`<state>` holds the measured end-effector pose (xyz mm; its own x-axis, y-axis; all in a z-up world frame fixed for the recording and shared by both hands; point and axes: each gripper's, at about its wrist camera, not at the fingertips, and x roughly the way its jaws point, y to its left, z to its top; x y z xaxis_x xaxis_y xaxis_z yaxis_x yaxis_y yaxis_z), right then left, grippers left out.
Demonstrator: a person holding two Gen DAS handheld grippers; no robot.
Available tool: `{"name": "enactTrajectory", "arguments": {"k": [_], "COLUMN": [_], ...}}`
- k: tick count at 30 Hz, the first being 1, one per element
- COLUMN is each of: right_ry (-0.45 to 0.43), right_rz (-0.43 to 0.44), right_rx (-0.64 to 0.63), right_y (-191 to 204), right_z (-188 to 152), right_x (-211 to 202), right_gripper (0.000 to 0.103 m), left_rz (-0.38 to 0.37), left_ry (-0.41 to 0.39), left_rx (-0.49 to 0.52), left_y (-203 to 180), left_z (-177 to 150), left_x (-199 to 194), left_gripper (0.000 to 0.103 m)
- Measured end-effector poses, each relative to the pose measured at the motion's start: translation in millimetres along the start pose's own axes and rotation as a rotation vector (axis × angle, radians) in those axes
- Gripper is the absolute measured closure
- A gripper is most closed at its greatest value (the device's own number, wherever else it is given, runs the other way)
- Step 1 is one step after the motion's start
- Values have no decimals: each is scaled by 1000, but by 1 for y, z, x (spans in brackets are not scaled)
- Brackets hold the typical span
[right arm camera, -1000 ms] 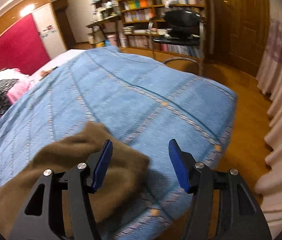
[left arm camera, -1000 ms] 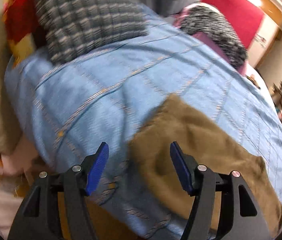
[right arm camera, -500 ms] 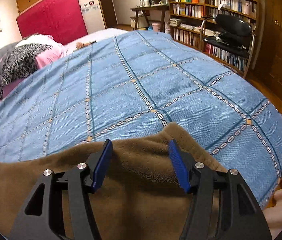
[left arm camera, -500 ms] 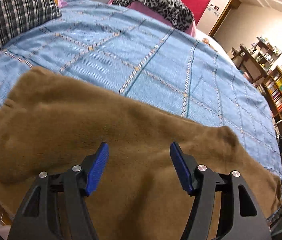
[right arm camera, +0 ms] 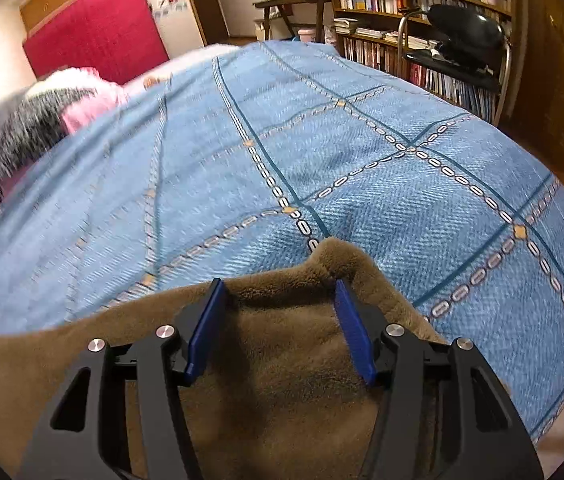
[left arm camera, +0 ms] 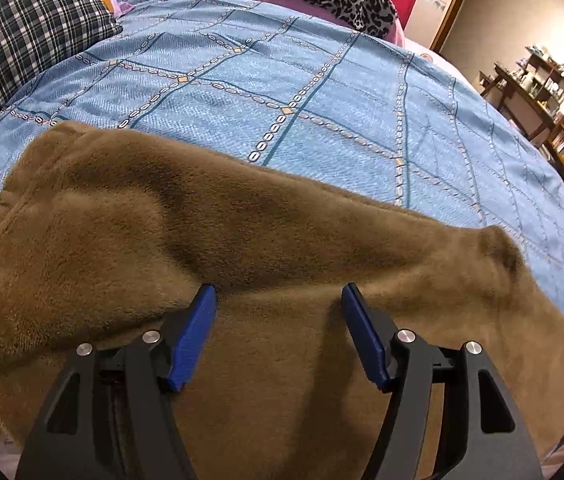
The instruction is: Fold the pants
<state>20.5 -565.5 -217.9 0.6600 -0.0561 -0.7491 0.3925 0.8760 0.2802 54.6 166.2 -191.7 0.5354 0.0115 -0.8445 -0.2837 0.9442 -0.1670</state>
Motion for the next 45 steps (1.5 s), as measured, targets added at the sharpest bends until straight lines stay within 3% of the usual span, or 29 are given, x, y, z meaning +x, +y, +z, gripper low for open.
{"name": "enactTrajectory", "arguments": {"k": [5,10,13,19,23,32,34,36,38,45], "right_ry": [-98,-81,-66,-13,34,-28,-35,-29,-26,-95], "right_rz": [27,1,27,86,125,123,114,109,129,148], "right_rx": [111,240,323,403,452,444,428,413,415,316], "right_y": [-29,-64,-80,-88,-91,-88,-85,-83,-82,-65], "right_z": [-6,-28,-45,-66,-77,-78,-76,-75,-73,-60], "right_x": [-58,-87,-95,-87,-69,-43,-41,-42,-42,-81], "right_gripper": [44,42,40,40,40,40,43,62,72,79], "left_rz": [-67,-186,-268,-375,-419,-438,-442,-446,-451,-482], "left_ry": [-49,-85,-77,-32,3,86,99,111,121,155], "left_rx": [85,223,286,424,468,518,525,534,547,604], "left_y": [-40,-101,-136,-202,-226,-252,-255,-258,-260,-272], "left_z": [5,4,-1,-23,-41,-70,-75,-80,-86,-106], "left_x": [-25,-44,-50,-47,-42,-20,-18,-16,-15,-17], "left_gripper": [37,33,32,30,30,30,30,30,30,30]}}
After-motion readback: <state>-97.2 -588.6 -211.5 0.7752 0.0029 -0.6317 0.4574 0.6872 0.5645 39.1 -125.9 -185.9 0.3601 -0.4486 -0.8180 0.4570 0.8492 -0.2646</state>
